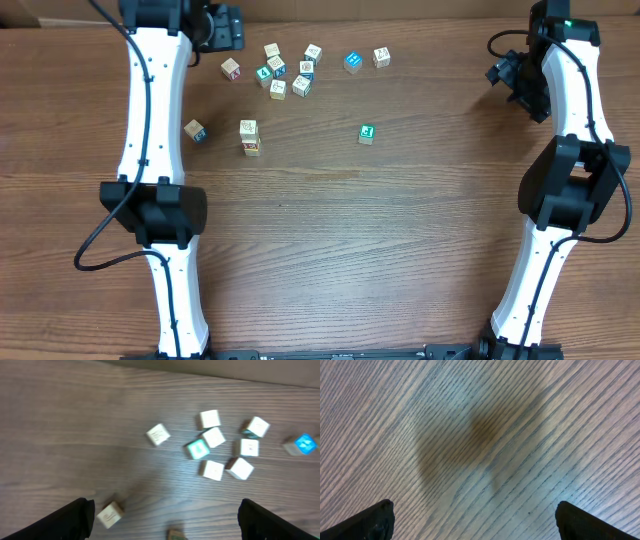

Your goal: Form a tower

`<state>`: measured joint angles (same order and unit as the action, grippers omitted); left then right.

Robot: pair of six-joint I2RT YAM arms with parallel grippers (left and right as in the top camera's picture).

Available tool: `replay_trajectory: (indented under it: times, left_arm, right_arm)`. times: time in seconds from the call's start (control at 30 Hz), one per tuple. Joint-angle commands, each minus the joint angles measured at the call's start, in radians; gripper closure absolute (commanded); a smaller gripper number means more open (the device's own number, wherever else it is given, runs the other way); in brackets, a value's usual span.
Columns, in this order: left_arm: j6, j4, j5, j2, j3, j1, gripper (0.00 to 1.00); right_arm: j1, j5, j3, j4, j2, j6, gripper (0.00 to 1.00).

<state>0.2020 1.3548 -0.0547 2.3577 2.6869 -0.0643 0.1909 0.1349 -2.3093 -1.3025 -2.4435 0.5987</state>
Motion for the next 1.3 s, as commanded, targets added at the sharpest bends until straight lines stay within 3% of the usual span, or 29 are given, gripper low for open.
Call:
replay_trajectory:
  times: [0.0,0.27,0.37,0.47,0.77,1.27]
  left_arm:
    - [0.016,0.010,-0.032,-0.019,-0.045,0.033,0.13]
    - [0.151,0.025,-0.031,-0.019,-0.254,0.092,0.14]
    - [0.154,-0.011,-0.033,-0.019,-0.343,0.096,0.15]
    - [0.166,-0.048,-0.033,-0.019,-0.424,0.097,0.23]
    - [0.279,-0.164,-0.035,-0.019,-0.612,0.097,0.25]
    - [0.319,-0.223,-0.081,-0.018,-0.671,0.100,0.49]
  right_arm:
    - [0.003,0.003,-0.009,0.001,0.049,-0.001,0.00]
    - [0.003,0.003,-0.009,0.001,0.049,-0.001,0.00]
    - [0.003,0.003,-0.009,0.001,0.049,-0.001,0.00]
    - [0.003,0.003,-0.008,0.001,0.049,-0.001,0.00]
    - [0.003,0.003,-0.009,0.001,0.049,-0.001,0.00]
    - [0.003,0.003,-0.009,0.001,0.049,0.000,0.00]
